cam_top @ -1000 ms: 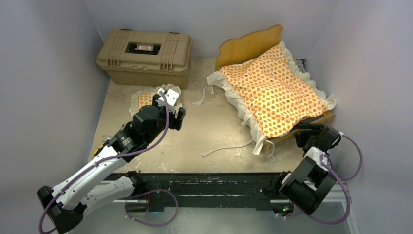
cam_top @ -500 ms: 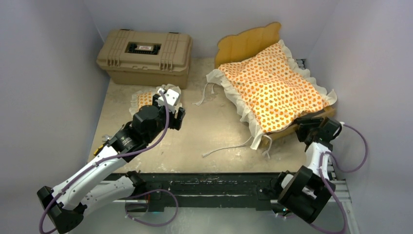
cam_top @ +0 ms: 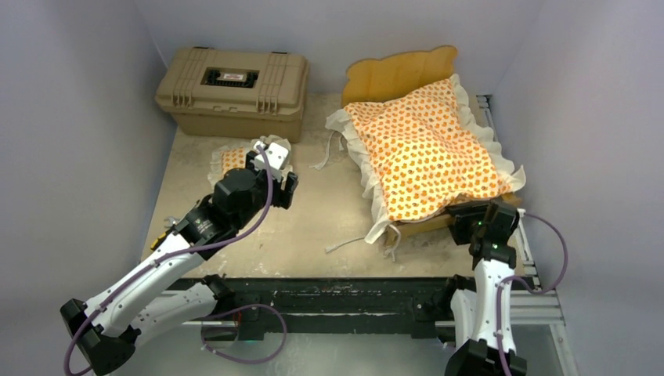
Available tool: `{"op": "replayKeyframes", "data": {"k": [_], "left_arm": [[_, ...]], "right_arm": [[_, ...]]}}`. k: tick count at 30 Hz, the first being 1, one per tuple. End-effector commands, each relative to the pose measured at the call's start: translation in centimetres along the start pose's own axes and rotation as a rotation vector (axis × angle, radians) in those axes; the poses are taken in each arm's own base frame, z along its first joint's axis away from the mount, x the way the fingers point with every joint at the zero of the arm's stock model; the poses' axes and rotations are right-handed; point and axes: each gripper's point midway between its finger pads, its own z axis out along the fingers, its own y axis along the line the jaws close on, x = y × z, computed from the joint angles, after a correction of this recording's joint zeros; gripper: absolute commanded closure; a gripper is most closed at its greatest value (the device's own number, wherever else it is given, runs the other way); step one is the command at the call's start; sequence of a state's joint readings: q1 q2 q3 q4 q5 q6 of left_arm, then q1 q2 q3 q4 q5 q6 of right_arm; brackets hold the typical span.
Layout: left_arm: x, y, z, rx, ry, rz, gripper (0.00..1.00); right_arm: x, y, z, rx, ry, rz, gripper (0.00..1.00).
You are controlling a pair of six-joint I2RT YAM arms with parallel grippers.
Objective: Set up the pet bed
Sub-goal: Place the bed frame at the center of the board, then adjust the bed frame at the center of the board.
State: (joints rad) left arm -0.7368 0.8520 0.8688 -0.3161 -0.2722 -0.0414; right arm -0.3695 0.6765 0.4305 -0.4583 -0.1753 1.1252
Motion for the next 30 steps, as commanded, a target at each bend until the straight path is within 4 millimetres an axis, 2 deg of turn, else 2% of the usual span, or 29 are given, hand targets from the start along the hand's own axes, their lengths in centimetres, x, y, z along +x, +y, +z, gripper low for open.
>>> {"op": "replayKeyframes", "data": {"k": [1, 3, 5, 8, 10, 12, 15, 17, 19, 21, 25, 27, 30], "left_arm": [[-0.1, -0.1, 0.4, 0.007, -0.008, -0.003, 0.32], [0.1, -0.2, 0.5, 0.006, 0.000, 0.000, 0.32], [0.4, -0.2, 0.8, 0.005, 0.012, 0.003, 0.32], [0.8, -0.3, 1.1, 0.007, 0.029, 0.006, 0.32], [0.9, -0.3, 1.3, 0.007, 0.035, 0.008, 0.32], [1.1, -0.3, 1.4, 0.006, 0.041, 0.009, 0.32], [1.1, -0.3, 1.5, 0.007, 0.044, 0.008, 0.33], [1.2, -0.2, 1.5, 0.006, 0.047, 0.008, 0.33], [1.3, -0.1, 1.5, 0.000, 0.050, 0.010, 0.33], [1.3, 0.0, 1.5, -0.007, 0.050, 0.010, 0.33], [1.3, 0.5, 1.6, -0.026, 0.051, 0.009, 0.33], [1.3, 0.7, 1.6, -0.036, 0.049, 0.007, 0.33], [1.3, 1.2, 1.7, -0.055, 0.046, 0.005, 0.33]], "right_arm": [[3.3, 0.6, -1.6, -0.079, 0.141, -0.032, 0.72], [4.6, -0.6, -1.7, -0.054, 0.202, -0.070, 0.65], [5.0, -1.0, -2.2, -0.027, 0.228, -0.110, 0.53], [3.4, -0.6, -3.5, 0.032, 0.176, -0.192, 0.34], [1.7, -0.1, -4.8, 0.100, 0.120, -0.243, 0.26], [-0.3, 1.4, -6.5, 0.136, 0.054, -0.301, 0.20], [-2.6, 3.8, -8.5, 0.142, -0.026, -0.377, 0.17], [-4.2, 5.7, -9.3, 0.132, -0.060, -0.491, 0.13], [-4.8, 7.3, -9.8, 0.121, -0.060, -0.574, 0.12], [-4.0, 9.4, -9.6, 0.028, -0.021, -0.676, 0.14], [-1.1, 10.0, -8.4, -0.001, 0.093, -0.805, 0.14], [1.6, 10.2, -7.8, 0.003, 0.153, -0.859, 0.14], [7.6, 11.0, -7.5, -0.021, 0.254, -0.961, 0.13]]}}
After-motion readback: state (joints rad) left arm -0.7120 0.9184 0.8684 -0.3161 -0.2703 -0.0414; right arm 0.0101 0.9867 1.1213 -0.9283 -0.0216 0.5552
